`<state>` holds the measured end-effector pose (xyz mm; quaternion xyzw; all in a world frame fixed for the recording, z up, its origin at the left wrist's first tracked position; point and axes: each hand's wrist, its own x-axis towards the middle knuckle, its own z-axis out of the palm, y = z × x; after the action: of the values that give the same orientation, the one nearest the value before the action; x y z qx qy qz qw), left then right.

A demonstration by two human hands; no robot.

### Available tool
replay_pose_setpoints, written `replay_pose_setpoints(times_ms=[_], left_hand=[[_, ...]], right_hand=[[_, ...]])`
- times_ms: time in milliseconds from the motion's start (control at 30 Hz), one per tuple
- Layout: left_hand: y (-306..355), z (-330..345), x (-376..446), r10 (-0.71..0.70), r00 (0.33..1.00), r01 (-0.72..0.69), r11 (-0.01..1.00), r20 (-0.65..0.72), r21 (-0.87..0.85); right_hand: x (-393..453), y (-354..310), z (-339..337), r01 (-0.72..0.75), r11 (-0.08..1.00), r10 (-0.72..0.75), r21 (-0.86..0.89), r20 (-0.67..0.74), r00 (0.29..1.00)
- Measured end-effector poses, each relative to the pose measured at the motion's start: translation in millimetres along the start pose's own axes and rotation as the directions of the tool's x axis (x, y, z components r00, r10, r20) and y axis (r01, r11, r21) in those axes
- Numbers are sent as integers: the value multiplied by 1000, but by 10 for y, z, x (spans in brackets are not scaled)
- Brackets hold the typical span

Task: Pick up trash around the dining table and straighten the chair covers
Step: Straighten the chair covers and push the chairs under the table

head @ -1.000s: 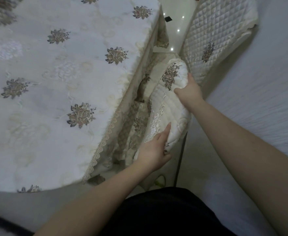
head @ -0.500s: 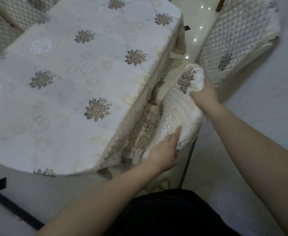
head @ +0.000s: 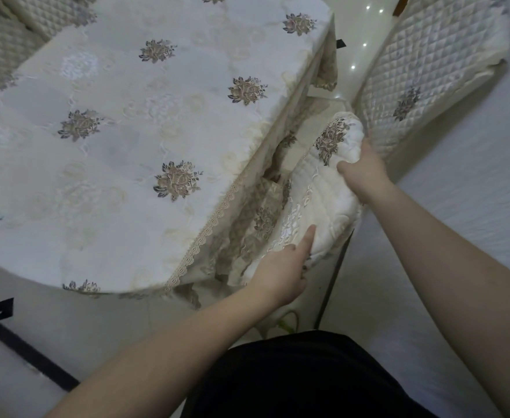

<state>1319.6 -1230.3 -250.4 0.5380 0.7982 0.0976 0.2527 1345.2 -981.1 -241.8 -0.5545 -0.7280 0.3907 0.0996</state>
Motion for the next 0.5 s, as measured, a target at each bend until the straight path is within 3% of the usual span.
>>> replay_pose_setpoints(times_ms=[500], left_hand=[[-75, 70, -163, -16, 999, 17, 1000, 37, -8]], right_hand=[[-151, 40, 125, -11, 1000, 11, -4, -24, 1000]])
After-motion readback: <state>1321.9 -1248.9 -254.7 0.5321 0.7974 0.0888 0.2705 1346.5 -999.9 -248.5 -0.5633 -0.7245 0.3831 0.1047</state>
